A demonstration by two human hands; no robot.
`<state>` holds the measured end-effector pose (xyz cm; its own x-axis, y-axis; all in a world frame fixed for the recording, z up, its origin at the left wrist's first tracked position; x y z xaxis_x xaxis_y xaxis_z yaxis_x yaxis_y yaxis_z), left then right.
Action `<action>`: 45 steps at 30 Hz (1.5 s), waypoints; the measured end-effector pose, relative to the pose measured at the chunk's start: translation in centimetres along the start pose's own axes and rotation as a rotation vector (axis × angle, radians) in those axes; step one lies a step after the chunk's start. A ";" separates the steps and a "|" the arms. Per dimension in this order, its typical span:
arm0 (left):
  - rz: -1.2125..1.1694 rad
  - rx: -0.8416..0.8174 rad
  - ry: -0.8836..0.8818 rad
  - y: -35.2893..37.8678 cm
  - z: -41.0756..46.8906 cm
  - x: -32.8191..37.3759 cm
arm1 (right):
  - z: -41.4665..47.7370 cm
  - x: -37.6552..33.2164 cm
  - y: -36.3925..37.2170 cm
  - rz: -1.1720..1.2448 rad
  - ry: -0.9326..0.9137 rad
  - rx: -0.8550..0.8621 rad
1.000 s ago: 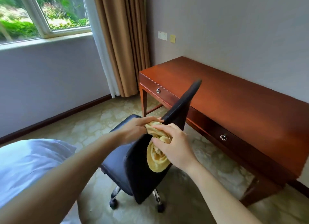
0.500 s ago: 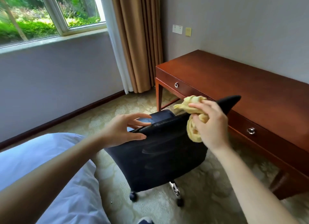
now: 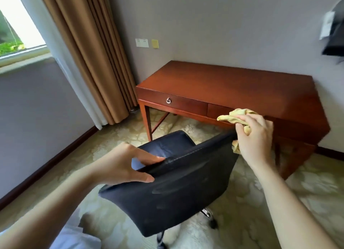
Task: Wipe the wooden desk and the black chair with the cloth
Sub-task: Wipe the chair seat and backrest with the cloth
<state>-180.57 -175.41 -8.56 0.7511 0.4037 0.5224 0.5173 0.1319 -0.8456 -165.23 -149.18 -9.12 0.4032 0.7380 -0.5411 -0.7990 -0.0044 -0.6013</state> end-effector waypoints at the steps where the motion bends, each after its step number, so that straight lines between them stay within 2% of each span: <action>1: 0.037 -0.007 0.019 -0.4 -0.2 -0.2 | -0.7 -0.5 0.0 -0.011 -0.003 -0.004; 4: 0.089 -0.014 0.050 -1.3 -1.2 -1.3 | -2.5 -1.5 0.0 -0.071 -0.006 0.011; 7: 0.114 0.062 0.103 -2.5 -2.4 -2.5 | -3.8 -3.3 -0.7 -0.094 -0.050 0.114; 10: 0.097 0.263 0.201 -3.0 -4.6 -3.9 | -6.5 -4.9 -0.9 -0.111 -0.098 0.240; 13: 0.169 0.512 0.218 -3.1 -6.1 -6.6 | -9.5 -6.6 -0.3 -0.143 -0.090 0.324; 16: 0.182 0.711 0.205 -2.9 -7.8 -8.9 | -11.4 -8.7 0.5 -0.195 -0.015 0.345; 19: 0.228 0.858 0.298 -3.1 -9.7 -10.5 | -13.0 -12.1 1.2 -0.243 0.016 0.365; 29: 0.066 0.793 0.310 -7.6 -9.3 -17.0 | -15.7 -29.9 10.8 -0.133 -0.361 0.348; 34: -0.088 0.802 0.254 -9.6 -9.0 -19.9 | -16.6 -37.6 17.2 -0.088 -0.572 0.183; 40: -0.047 0.704 0.204 -9.0 -8.2 -21.7 | -17.2 -37.9 18.3 -0.343 -0.849 0.184; 42: -0.037 0.699 0.175 -8.7 -7.8 -21.8 | -17.5 -36.3 17.6 -0.391 -0.844 0.224; 45: 0.005 0.805 0.109 -8.7 -7.3 -21.8 | -18.2 -33.6 15.6 -0.398 -0.811 0.329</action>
<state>-198.43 -192.00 -11.77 0.8097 0.3213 0.4911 0.0912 0.7578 -0.6460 -183.11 -186.32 -10.95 0.3395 0.8871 0.3128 -0.8052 0.4460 -0.3908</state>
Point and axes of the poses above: each hand's wrist, its own z-axis towards the middle knuckle, its own y-axis out of the palm, x = y × z, the point moved 9 cm from there along z, towards the middle knuckle, and after that the axes turned 8 degrees about -y, right-handed, at the moved point
